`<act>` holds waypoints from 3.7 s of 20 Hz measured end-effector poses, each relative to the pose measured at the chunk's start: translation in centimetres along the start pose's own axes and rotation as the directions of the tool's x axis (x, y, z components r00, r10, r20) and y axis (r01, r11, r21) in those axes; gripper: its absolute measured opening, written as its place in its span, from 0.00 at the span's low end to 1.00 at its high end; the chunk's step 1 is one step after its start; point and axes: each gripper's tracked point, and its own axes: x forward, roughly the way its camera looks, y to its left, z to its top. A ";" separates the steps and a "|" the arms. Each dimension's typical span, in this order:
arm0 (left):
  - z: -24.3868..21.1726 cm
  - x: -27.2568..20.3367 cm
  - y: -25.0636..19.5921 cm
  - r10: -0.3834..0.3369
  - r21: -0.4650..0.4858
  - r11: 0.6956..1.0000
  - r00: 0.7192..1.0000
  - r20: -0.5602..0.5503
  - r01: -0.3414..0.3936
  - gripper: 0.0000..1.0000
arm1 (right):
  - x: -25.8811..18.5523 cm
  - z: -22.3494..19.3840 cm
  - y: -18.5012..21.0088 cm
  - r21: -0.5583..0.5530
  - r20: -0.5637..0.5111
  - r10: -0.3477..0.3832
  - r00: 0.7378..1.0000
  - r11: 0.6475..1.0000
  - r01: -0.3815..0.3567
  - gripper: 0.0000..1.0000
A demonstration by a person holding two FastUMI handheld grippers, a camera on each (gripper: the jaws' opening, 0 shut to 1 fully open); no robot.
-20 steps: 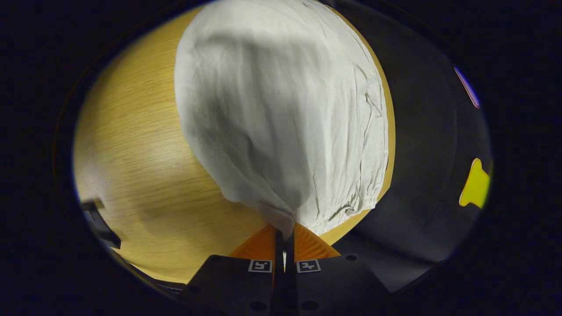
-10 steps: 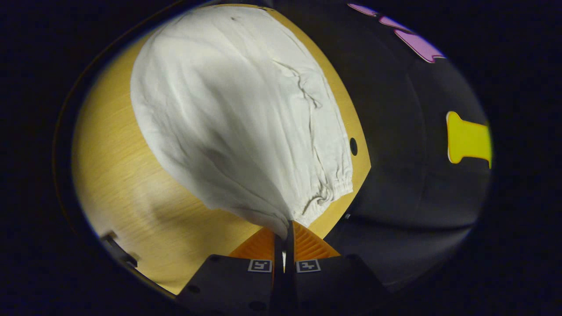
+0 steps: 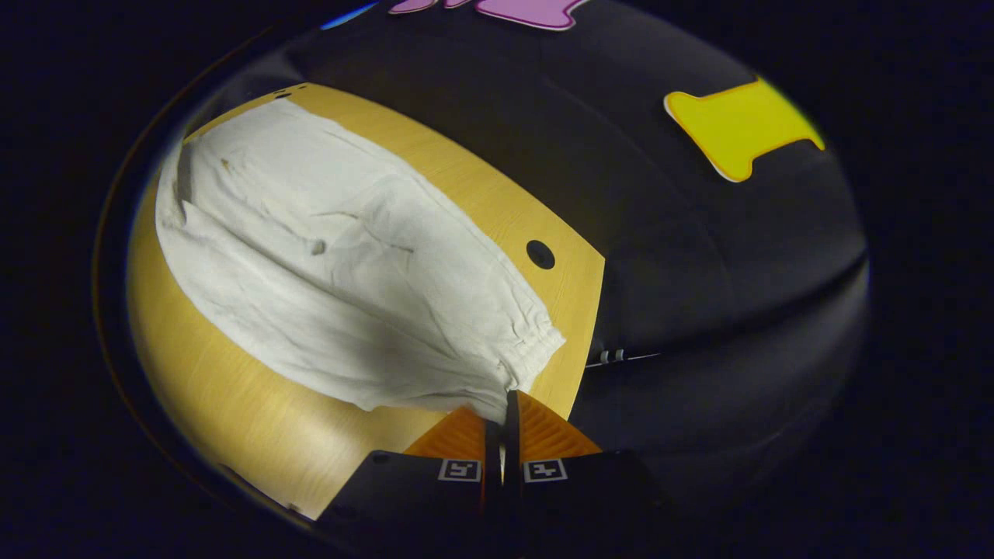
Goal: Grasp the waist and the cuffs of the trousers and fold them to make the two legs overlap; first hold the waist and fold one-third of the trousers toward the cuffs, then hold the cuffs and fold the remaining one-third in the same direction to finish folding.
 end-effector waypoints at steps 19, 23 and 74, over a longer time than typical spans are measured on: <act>10.2 16.5 0.3 -0.038 -0.459 0.888 0.999 -0.028 0.022 0.05 | 11.5 10.6 -3.3 0.512 0.022 -0.005 1.000 0.859 -0.007 0.05; 9.2 18.0 -1.9 -0.073 -0.537 0.843 0.995 -0.061 0.028 0.10 | 11.7 10.8 -2.9 0.499 0.003 -0.019 1.000 0.867 0.016 0.17; 9.6 -3.0 -3.2 -0.110 -0.703 0.700 0.992 0.067 0.125 0.96 | 6.8 2.9 -2.8 0.866 -0.021 -0.170 0.985 0.490 0.103 0.15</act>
